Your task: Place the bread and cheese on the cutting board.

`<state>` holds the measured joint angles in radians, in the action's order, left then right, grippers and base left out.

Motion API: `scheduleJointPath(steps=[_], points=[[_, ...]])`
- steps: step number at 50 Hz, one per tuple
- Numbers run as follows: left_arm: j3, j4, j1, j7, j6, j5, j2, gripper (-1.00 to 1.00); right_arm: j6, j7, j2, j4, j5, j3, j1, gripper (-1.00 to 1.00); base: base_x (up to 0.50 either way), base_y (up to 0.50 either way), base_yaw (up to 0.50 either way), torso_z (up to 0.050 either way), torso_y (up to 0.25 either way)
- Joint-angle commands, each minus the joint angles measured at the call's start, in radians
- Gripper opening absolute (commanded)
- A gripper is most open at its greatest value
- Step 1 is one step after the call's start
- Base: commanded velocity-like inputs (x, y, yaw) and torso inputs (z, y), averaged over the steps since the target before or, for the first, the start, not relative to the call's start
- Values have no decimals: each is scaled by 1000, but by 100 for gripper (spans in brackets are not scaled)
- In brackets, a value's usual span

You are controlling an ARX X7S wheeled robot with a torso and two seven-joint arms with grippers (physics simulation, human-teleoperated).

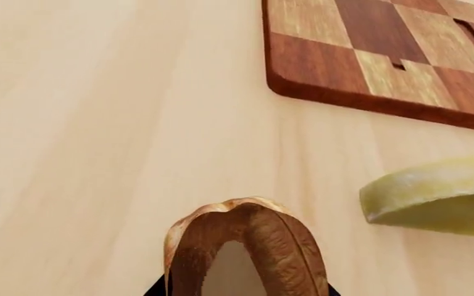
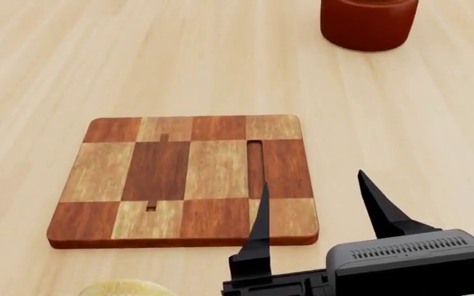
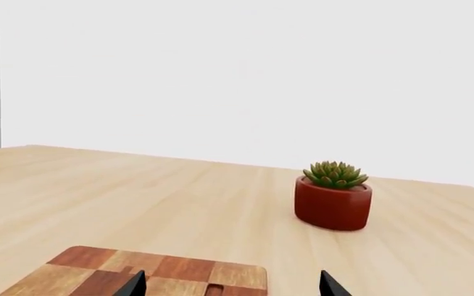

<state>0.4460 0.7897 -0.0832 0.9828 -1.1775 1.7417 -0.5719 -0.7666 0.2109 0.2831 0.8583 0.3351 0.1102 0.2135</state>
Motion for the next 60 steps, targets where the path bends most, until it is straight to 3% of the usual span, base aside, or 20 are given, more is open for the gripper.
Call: scheduleJointPath(steps=[1, 7, 13, 21, 25, 37, 46, 53, 60], points=[[73, 29, 7, 32, 38, -75, -12, -100, 1, 6, 4, 2, 5, 3, 1, 100, 0, 0, 0, 0, 0], [39, 6, 119, 129, 86, 73, -105, -100, -1, 10, 4, 5, 9, 5, 3, 100, 0, 0, 0, 0, 0], [-93, -66, 334, 194, 113, 158, -192, -100, 4, 11, 7, 3, 12, 4, 3, 100, 2, 0, 0, 0, 0], [-255, -225, 614, 193, 113, 193, -232, -100, -1, 16, 9, 9, 21, 2, 6, 100, 0, 0, 0, 0, 0], [-350, -323, 741, 126, 78, 136, -194, -100, 1, 17, 10, 8, 23, 1, 7, 100, 0, 0, 0, 0, 0], [-547, -565, 948, -115, 40, -164, -51, -100, 6, 21, 16, 8, 33, -7, 5, 100, 0, 0, 0, 0, 0], [-667, -740, 1108, -208, 32, -282, 46, -100, 3, 22, 21, 10, 43, -10, 7, 100, 0, 0, 0, 0, 0], [-788, -986, 1176, -437, 166, -501, 139, -100, 13, 24, 25, 10, 46, -13, 1, 100, 0, 0, 0, 0, 0], [-839, -1143, 1240, -538, 238, -587, 197, -100, 24, 20, 27, -5, 48, -12, 4, 100, 0, 0, 0, 0, 0]])
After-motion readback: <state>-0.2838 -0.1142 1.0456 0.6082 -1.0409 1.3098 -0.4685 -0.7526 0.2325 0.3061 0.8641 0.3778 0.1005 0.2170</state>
